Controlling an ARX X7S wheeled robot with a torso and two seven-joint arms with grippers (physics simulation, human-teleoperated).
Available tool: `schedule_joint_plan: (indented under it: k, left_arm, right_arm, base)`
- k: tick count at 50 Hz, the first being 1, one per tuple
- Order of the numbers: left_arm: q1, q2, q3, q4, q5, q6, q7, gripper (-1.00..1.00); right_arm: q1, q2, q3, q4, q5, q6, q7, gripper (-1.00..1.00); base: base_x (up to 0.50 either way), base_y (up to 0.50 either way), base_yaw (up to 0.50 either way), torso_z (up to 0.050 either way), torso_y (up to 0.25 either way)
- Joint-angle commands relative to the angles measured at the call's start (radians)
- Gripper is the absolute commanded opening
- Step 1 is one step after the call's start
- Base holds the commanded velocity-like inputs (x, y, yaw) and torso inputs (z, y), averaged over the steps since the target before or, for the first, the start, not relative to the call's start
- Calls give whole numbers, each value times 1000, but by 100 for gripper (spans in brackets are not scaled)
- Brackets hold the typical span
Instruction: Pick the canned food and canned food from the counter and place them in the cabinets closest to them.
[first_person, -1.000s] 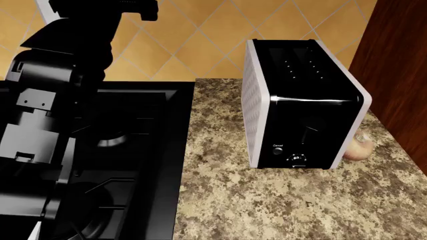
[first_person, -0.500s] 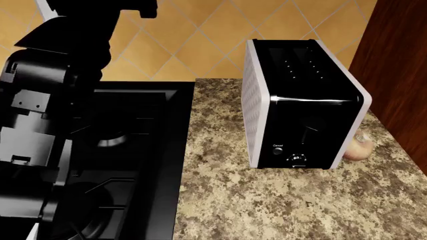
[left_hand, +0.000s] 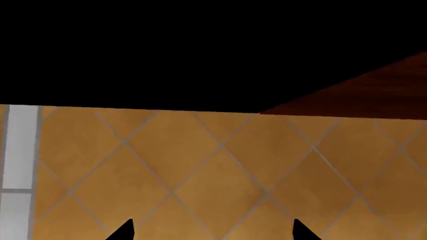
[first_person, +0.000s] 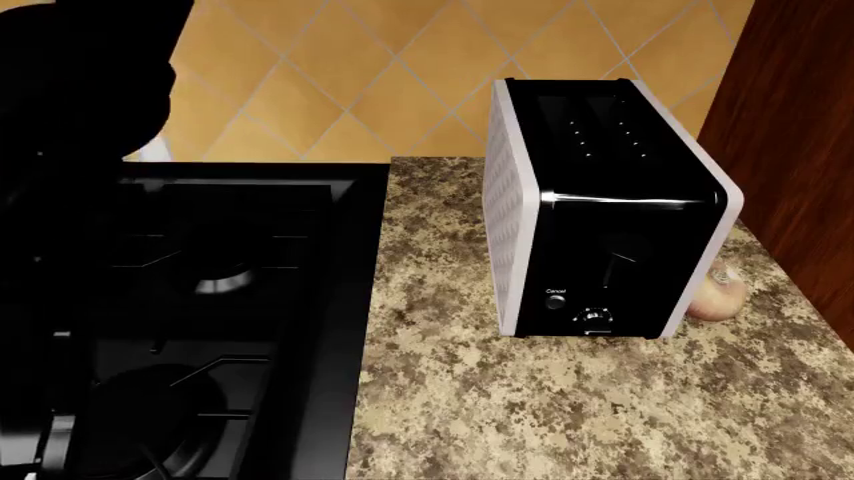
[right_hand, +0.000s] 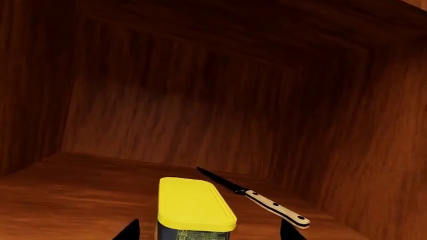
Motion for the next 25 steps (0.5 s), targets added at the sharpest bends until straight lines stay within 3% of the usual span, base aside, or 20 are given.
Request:
schedule_joint_plan:
  k: [1,6,13,25]
  left_arm:
    - [51,-55,-30,201,-82,-93,-49,100]
    - [81,-90,-66,300,-134,-132,-87,100]
    - [146,-130,-148,466,-240,-186,-170,100]
    - [222,-190,-275,710,-376,-221,-308,100]
  right_arm:
    - [0,24,63,-54,218,60,200,100]
    - [-4,64,39,-87,384,25,294,100]
    - [28,222,-189,-237,617,-205,295,100]
    - [40,370,-280,-435,739,-377,299,100]
  base:
    - [0,0,0,0,0]
    - [0,0,0,0,0]
    - [0,0,0,0,0]
    - [0,0,0,0,0]
